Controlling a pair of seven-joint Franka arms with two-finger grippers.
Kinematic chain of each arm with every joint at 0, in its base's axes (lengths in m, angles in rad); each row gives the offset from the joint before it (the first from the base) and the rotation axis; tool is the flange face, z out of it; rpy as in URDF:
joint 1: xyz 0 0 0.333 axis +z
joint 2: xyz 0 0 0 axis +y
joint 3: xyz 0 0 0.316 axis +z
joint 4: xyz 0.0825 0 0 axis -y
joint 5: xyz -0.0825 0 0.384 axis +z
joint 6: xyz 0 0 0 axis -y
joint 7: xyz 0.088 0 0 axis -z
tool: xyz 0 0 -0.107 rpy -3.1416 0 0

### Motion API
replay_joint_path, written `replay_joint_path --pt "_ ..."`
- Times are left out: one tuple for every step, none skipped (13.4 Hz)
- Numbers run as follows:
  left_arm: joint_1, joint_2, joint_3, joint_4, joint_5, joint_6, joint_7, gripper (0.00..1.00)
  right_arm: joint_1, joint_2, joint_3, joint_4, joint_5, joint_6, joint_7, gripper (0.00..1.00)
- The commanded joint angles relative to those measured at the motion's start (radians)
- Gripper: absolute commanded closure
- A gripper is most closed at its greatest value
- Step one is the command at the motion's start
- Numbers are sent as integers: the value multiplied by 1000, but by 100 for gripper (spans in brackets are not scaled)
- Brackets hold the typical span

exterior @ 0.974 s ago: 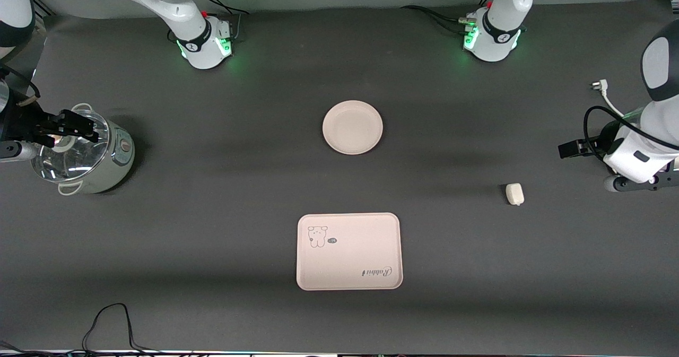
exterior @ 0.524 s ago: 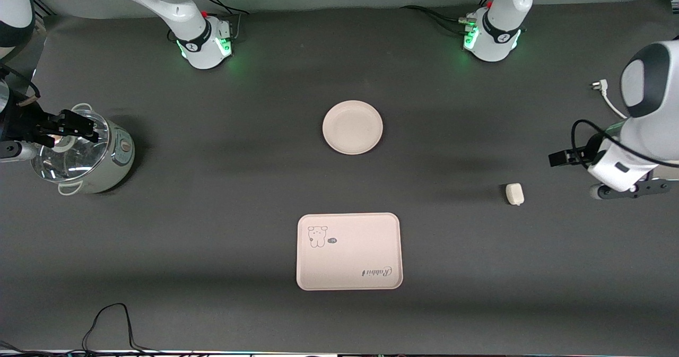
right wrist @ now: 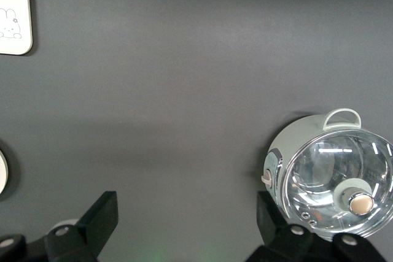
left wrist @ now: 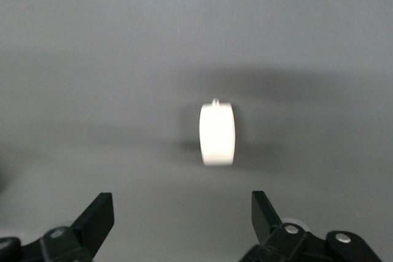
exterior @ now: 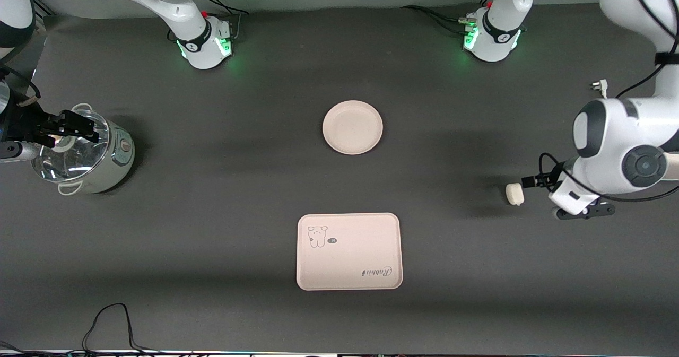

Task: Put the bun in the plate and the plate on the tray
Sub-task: 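Lower the left gripper over the bun and close on it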

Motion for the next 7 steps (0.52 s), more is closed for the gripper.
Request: replay_joint_path --pt "3 94 1 11 1 110 -28 0 -1 -11 0 -13 -19 7 -23 0" --pt "1 108 0 11 -8 116 -29 0 -1 -11 0 -13 -19 7 -23 0" --pt "0 114 -2 11 -11 116 -37 0 -1 -11 0 -13 -19 9 -23 0" --pt "1 123 -2 11 -14 118 -54 0 -1 -11 0 -13 -19 9 -23 0" --pt "0 132 -3 11 -25 124 -62 0 -1 -11 0 -13 -19 9 -23 0" --pt "-2 142 -3 11 -45 124 -62 0 -1 -11 0 -13 -19 9 -23 0" --pt "-5 151 -3 11 -58 132 -62 0 -1 -11 0 -13 -19 9 -23 0"
